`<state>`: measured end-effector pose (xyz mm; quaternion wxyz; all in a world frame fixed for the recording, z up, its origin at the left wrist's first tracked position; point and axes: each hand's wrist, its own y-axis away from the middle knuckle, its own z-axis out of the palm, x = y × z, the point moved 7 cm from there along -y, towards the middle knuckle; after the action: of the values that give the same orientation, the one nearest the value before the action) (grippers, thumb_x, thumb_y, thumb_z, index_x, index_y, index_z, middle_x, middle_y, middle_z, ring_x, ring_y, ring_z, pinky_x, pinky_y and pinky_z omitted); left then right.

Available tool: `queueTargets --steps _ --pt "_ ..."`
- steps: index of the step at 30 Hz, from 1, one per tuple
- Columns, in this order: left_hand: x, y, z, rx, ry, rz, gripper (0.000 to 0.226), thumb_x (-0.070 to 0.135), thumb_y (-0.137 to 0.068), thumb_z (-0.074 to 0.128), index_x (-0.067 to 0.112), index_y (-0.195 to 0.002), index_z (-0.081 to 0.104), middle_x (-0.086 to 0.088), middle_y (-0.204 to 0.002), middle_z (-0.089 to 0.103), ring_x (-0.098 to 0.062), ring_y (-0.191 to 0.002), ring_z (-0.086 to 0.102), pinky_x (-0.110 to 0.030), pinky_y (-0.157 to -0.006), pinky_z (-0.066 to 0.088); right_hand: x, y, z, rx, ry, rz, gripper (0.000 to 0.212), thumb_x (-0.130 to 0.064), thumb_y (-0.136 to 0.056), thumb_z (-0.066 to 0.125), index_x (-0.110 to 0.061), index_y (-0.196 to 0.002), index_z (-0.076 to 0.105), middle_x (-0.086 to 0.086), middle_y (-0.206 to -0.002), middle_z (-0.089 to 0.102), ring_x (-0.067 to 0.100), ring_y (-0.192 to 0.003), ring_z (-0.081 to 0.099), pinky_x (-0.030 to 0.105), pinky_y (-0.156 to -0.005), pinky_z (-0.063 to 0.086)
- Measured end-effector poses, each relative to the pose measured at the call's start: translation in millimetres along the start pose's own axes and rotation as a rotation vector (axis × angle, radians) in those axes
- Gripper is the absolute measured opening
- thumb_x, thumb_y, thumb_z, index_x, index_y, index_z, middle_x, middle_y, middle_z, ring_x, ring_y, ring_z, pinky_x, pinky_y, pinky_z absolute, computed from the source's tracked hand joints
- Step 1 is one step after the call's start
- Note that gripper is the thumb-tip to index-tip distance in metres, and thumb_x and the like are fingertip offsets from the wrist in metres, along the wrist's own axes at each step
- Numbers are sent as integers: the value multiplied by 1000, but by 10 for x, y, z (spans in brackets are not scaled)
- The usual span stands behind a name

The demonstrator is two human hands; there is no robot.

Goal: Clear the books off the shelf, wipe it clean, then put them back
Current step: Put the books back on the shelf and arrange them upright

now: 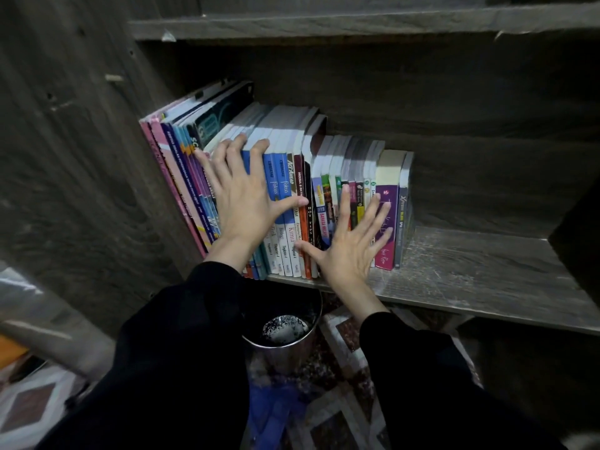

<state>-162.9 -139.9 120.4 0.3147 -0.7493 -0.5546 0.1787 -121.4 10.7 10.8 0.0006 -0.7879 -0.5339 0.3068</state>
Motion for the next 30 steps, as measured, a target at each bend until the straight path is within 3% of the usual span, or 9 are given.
queueTargets --steps 6,11,15,18,20,23,26,30 --pt "3 7 -16 -7 10 1 107 82 -57 57 13 -138 39 -19 -146 31 -38 -140 17 -57 -112 -8 -6 37 -38 -13 12 -9 126 -72 -67 65 -36 -139 -32 21 -152 -28 36 -140 -28 59 -108 -16" --pt "14 16 -22 -73 9 7 105 79 -63 58 15 -142 32 -18 -149 25 -37 -142 11 -57 -113 -9 59 60 -120 -13 8 -55 113 -53 -77 70 -37 -142 -22 16 -156 -22 32 -143 -24 56 -109 -15" --pt "6 88 -93 -87 127 -6 87 53 -79 67 20 -148 24 -13 -156 12 -32 -145 -1 -51 -116 -8 146 77 -193 10 -40 -95 100 -24 -83 69 -31 -151 -3 12 -159 -12 27 -145 -15 51 -115 -9" --pt "41 321 -151 -45 305 -3 72 31 -88 63 21 -149 24 -8 -159 5 -25 -146 -6 -42 -116 -3 201 114 -190 40 -98 -112 94 -15 -83 66 -30 -152 5 11 -159 -4 26 -147 -5 48 -119 0" --pt "42 543 -163 5 424 -7 61 20 -89 61 20 -144 36 -8 -156 16 -23 -145 5 -39 -115 6 232 161 -165 47 -145 -113 87 -14 -85 63 -28 -152 11 13 -158 5 28 -146 4 47 -119 8" --pt "-31 920 -58 12 498 -47 38 8 -86 60 12 -124 57 -11 -135 44 -26 -128 33 -26 -105 25 249 301 -143 130 -217 -179 69 -12 -85 57 -20 -148 30 19 -147 29 33 -137 27 48 -112 27" --pt "-161 1273 247 -114 603 -117 29 8 -84 53 10 -111 63 -8 -114 53 -24 -111 50 -29 -95 37 289 517 -28 214 -261 -220 53 -9 -80 50 -11 -133 48 18 -118 47 32 -112 44 38 -93 36" --pt "-396 1716 774 -340 669 -294 25 5 -84 57 13 -106 66 -6 -107 56 -21 -95 58 -30 -85 46 335 824 355 138 -309 -199 46 -5 -80 48 -10 -125 53 13 -105 48 28 -101 44 35 -87 34"
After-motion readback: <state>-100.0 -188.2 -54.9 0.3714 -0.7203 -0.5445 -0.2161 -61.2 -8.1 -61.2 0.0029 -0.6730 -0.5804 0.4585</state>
